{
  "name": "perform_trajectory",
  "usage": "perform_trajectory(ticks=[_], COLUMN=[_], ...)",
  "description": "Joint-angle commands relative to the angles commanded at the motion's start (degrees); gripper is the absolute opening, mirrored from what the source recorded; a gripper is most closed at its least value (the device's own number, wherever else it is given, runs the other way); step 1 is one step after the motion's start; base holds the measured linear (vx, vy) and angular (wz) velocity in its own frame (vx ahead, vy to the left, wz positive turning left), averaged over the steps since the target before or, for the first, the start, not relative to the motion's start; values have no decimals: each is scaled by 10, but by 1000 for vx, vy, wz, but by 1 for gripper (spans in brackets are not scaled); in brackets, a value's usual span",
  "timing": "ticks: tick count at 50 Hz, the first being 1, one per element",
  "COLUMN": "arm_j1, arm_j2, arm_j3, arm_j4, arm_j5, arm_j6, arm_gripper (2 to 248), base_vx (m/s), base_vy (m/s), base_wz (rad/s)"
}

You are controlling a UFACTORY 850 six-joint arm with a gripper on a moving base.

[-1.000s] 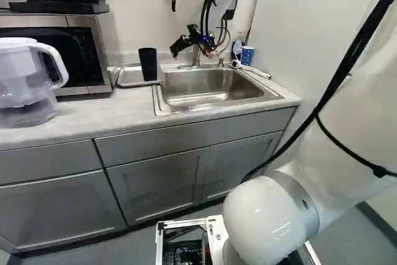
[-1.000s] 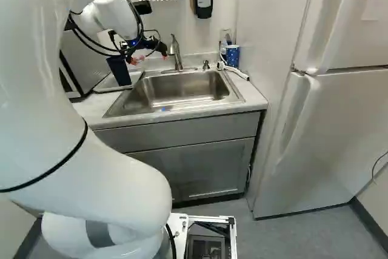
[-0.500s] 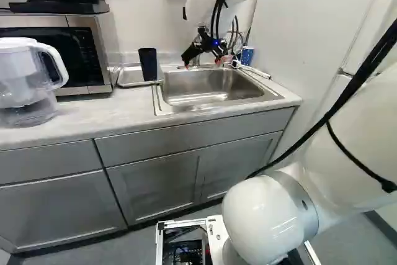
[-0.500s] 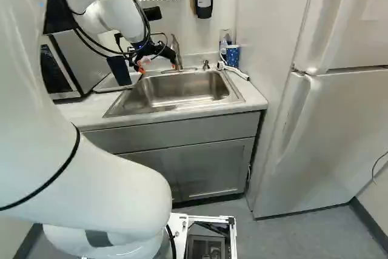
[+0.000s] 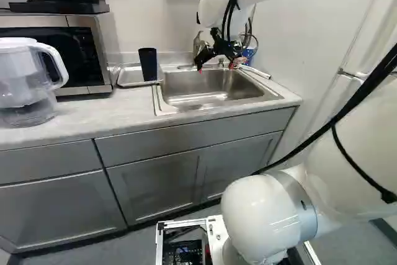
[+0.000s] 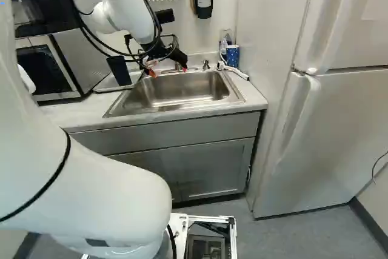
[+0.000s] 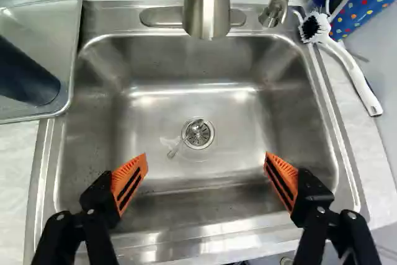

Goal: Rinse the cup and place it in the tray

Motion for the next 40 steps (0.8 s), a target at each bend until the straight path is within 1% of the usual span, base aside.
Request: perform_trajectory(ticks=[40], arm_j1=[0], arm_j2=[0], arm_j3=[0], arm_j4=[0], arm_j5=[0], arm_j6=[0], arm_gripper=[247], base_vx=[0], base_vy=[0], base_wz=[0])
